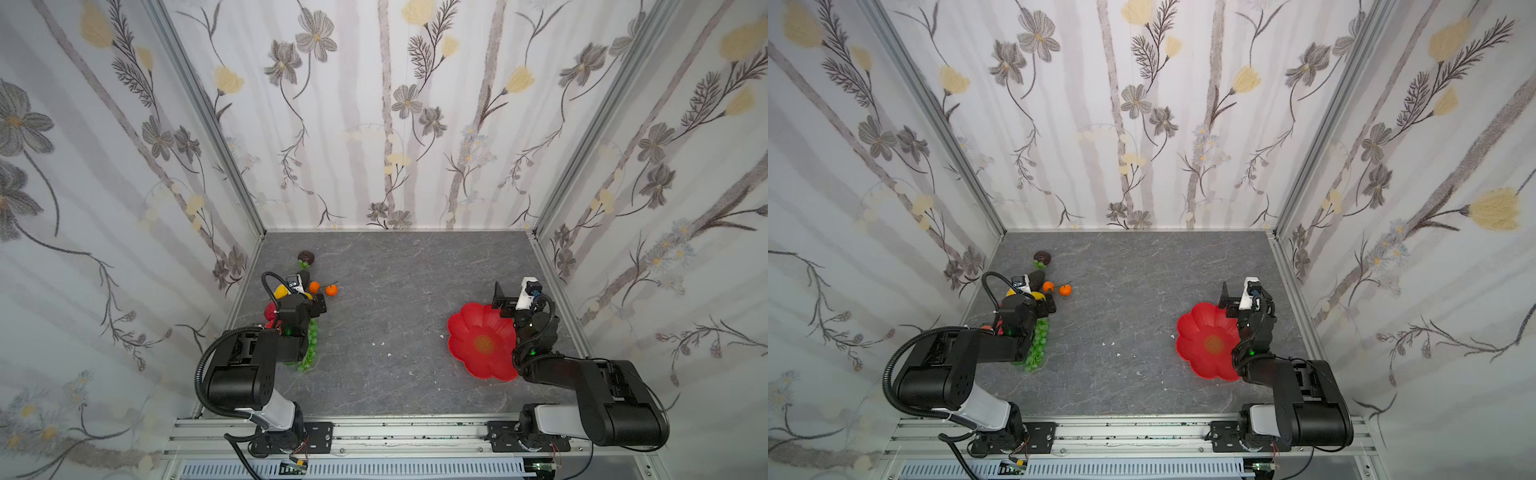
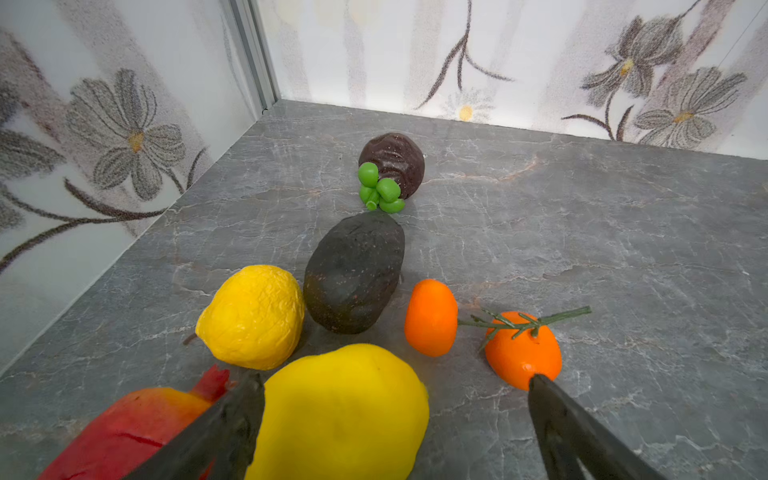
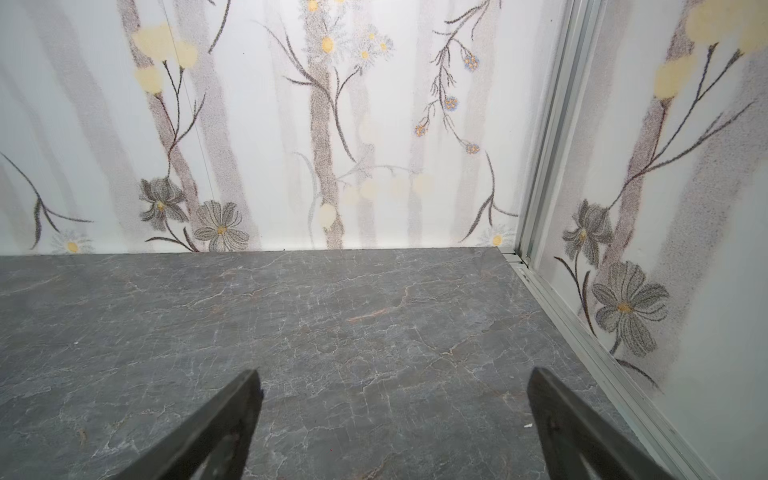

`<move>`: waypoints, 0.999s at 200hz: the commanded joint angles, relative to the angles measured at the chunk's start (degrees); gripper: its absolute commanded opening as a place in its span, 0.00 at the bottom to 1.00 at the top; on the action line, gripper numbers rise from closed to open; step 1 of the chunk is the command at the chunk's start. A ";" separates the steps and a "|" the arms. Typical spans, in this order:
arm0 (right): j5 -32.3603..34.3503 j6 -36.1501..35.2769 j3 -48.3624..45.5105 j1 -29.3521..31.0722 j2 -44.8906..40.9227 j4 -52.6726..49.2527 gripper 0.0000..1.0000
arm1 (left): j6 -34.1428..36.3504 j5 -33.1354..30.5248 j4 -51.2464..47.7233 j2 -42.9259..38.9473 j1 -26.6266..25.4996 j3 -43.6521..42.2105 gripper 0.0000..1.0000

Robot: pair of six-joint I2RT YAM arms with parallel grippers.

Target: Place and organize the fake fruits in the fruit bowl

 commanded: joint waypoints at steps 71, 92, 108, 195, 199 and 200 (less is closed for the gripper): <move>-0.49 -0.74 0.19 0.04 0.11 2.27 1.00 | -0.08 -0.01 0.74 0.05 0.01 0.00 1.00; -0.49 -0.73 0.18 0.04 0.15 2.26 1.00 | -0.04 -0.01 0.74 0.06 -0.04 0.02 1.00; -0.49 -0.72 0.29 0.04 0.16 2.26 1.00 | -0.01 -0.01 0.64 0.02 0.01 0.01 1.00; -2.99 -2.47 -3.41 0.69 -4.84 4.84 1.00 | 4.56 6.31 -1.61 -9.77 -2.08 -3.65 1.00; -2.82 -2.49 -3.50 0.78 -5.67 4.15 1.00 | 4.47 6.01 -4.35 -11.50 -2.36 -3.14 1.00; -2.80 -2.54 -3.51 0.81 -5.88 4.00 1.00 | 4.44 5.95 -5.10 -11.96 -2.45 -2.98 1.00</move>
